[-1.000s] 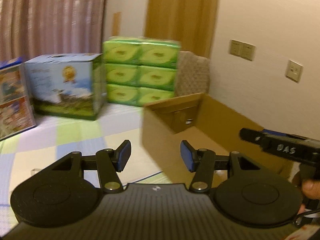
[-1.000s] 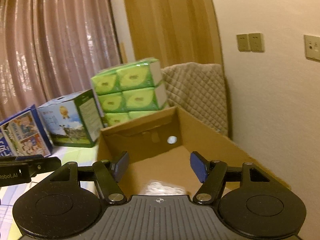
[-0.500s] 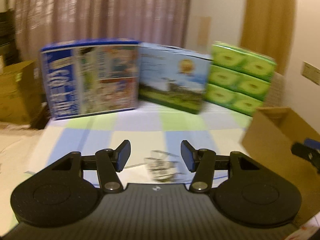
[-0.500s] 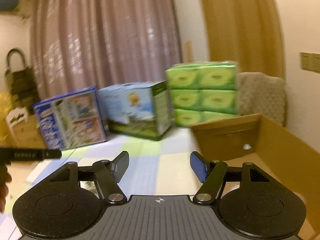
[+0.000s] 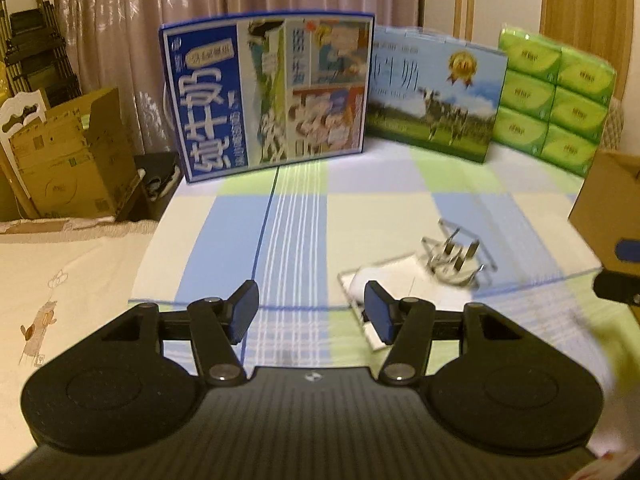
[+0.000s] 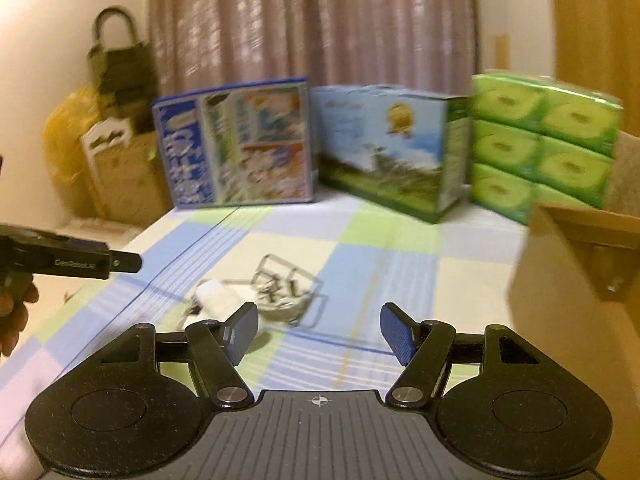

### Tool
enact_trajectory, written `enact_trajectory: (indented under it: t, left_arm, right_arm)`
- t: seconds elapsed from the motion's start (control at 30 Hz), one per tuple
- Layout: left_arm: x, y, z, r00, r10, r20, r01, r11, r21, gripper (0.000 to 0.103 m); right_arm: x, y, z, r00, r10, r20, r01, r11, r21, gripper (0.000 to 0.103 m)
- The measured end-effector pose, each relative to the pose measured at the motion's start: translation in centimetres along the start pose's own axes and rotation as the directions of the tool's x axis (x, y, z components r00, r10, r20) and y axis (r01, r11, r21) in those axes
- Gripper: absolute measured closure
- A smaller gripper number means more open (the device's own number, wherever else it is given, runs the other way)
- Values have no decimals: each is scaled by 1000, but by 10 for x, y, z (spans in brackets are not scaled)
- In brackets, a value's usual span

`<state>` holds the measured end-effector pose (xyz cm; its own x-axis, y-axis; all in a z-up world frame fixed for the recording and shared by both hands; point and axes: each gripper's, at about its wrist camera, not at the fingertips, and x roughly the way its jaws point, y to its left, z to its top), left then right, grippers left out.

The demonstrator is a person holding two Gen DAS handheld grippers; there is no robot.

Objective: Organize rigid objects
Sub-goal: 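Move both open tools back from the box to the remaining objects, then grasp the white power bank with the right tool and lift it off the plate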

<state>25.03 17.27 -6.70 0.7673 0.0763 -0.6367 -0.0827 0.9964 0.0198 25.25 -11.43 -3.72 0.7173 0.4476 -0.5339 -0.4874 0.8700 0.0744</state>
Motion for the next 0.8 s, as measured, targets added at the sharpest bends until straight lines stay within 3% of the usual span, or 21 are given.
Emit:
enact_trajectory:
  t: [0.3, 0.5, 0.8]
  left_arm:
    - [32, 4, -25, 993, -40, -108, 43, 999, 23, 50]
    - [40, -4, -27, 990, -56, -126, 60, 998, 27, 50]
    - [57, -2, -28, 987, -64, -145, 60, 998, -33, 50]
  right_arm:
    - [66, 26, -7, 988, 123, -92, -135, 981, -141, 38]
    - [99, 31, -12, 976, 168, -140, -190, 968, -164, 39]
    - [133, 39, -18, 971, 174, -165, -206, 956, -208, 44]
